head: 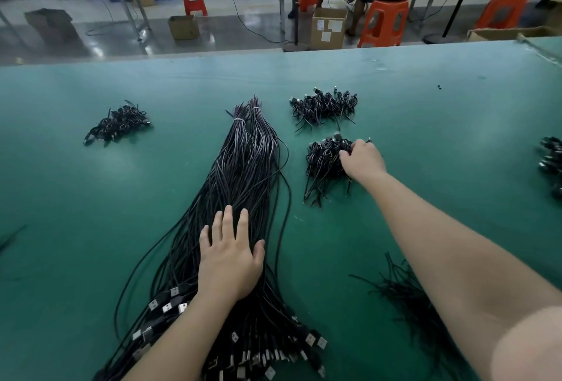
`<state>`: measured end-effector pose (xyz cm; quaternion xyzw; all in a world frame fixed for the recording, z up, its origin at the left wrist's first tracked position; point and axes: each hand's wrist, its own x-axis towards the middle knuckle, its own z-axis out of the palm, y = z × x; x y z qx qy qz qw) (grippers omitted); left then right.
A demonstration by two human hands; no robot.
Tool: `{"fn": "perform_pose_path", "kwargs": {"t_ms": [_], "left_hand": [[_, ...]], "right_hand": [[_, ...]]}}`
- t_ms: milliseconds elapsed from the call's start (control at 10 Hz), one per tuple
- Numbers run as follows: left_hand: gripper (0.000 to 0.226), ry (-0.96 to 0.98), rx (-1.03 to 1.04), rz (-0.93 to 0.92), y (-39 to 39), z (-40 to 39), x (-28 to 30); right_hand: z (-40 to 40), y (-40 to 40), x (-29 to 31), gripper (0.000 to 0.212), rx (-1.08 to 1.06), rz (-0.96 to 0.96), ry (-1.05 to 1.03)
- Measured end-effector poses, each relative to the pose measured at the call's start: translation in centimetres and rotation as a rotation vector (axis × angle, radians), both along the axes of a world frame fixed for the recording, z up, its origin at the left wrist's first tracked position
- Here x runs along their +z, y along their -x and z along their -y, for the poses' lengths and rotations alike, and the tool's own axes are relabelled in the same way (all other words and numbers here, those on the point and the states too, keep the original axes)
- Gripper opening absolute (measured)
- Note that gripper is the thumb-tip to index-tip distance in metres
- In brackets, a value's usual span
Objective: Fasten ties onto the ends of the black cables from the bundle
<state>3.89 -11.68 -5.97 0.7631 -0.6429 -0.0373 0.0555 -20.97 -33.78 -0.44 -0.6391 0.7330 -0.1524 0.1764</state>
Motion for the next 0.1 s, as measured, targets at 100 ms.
{"fn": "perform_pose_path", "kwargs": {"t_ms": [100], "left_hand": [[0.074, -0.019, 0.009, 0.014, 0.13, 0.03, 0.36]], "right_hand": [[-0.47, 0.29, 0.86, 0.050, -0.041, 0.072, 0.031]]}}
